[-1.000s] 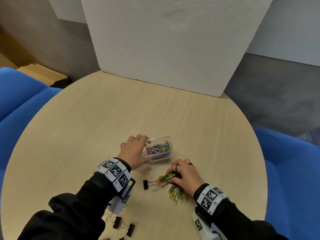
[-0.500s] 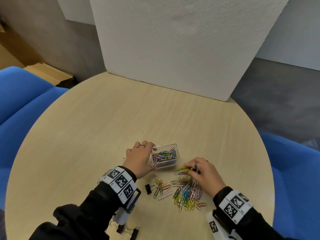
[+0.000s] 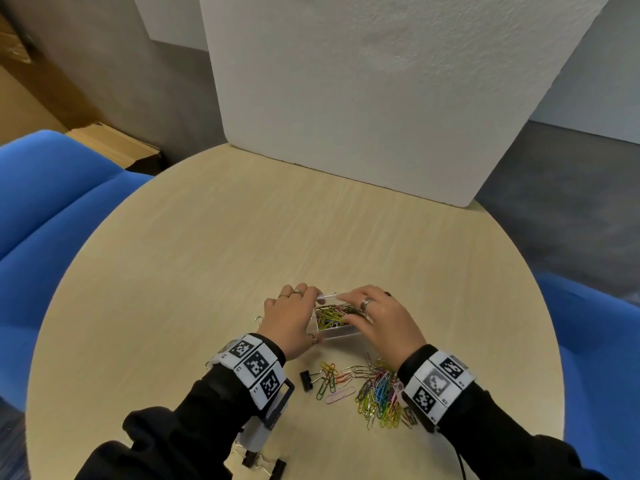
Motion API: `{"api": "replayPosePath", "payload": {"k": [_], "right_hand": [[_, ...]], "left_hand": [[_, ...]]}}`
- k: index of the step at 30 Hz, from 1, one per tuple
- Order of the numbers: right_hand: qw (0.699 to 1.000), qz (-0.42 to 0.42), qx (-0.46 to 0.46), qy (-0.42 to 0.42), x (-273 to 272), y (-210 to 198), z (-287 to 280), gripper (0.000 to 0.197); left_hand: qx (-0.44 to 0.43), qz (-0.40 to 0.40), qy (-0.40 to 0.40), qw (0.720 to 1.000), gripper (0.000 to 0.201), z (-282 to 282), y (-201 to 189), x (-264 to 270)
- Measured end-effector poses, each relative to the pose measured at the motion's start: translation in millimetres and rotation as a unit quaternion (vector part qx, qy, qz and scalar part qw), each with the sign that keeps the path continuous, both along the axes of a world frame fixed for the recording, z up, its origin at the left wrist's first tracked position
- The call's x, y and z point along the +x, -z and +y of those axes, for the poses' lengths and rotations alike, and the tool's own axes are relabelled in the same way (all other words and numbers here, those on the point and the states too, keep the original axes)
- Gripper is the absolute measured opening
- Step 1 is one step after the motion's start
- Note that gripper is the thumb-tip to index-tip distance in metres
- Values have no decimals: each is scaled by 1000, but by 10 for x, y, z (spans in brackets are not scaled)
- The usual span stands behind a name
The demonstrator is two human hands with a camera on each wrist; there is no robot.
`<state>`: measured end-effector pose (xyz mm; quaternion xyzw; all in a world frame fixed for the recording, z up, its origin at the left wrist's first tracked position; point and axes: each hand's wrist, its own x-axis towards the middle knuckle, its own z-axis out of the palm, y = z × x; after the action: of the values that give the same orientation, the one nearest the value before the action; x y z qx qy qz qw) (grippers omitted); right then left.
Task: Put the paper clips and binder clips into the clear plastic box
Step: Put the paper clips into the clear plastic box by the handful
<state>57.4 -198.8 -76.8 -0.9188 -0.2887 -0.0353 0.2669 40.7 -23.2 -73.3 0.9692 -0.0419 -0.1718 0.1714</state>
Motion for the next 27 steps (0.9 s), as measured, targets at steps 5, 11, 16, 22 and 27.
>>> {"api": "replayPosePath", "payload": {"k": [5,11,16,22,27], "right_hand": [[996,-55,-56,29,-25,41,-182,25],[984,-103,-143,-4,-35,146,-161,24],[988,-99,-112,-38,-70,120,-79,27],[983,-116,-134,-43,-19,126,-151,17],[972,-120,-195,-54,-38,92,17,40]], "left_hand": [[6,3,4,1000,64,5,6,4],[7,1,4,1000,63,0,4,4],[10,2,5,1000,64,-5,-4,4],[7,-2,8,1000,63,0,11,7],[11,-7,5,1000,63,-7,36,19]]}}
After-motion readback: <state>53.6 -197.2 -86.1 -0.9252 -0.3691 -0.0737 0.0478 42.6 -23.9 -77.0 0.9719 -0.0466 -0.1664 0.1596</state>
